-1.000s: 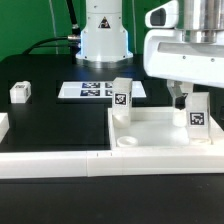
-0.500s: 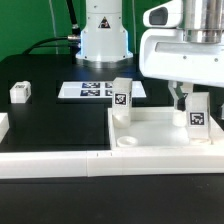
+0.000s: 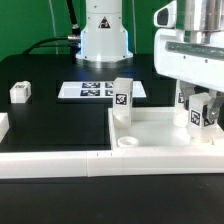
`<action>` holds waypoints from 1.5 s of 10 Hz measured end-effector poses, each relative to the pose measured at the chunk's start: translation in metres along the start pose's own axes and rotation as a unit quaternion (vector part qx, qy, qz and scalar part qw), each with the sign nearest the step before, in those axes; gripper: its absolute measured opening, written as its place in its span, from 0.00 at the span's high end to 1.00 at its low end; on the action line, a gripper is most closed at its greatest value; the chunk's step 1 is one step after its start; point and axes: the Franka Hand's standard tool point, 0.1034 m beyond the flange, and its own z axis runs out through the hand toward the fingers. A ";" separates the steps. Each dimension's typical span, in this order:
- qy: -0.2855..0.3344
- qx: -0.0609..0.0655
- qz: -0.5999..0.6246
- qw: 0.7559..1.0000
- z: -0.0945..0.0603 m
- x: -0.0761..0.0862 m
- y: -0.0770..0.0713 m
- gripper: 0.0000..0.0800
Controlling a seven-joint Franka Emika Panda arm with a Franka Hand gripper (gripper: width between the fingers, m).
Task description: Assemble square table
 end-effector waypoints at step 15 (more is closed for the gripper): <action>0.029 0.030 -0.357 0.933 -0.006 -0.005 -0.007 0.19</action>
Offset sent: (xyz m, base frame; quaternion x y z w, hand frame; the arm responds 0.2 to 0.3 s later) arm 0.0090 -0.0016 -0.0062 0.1614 -0.0270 0.2025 0.9655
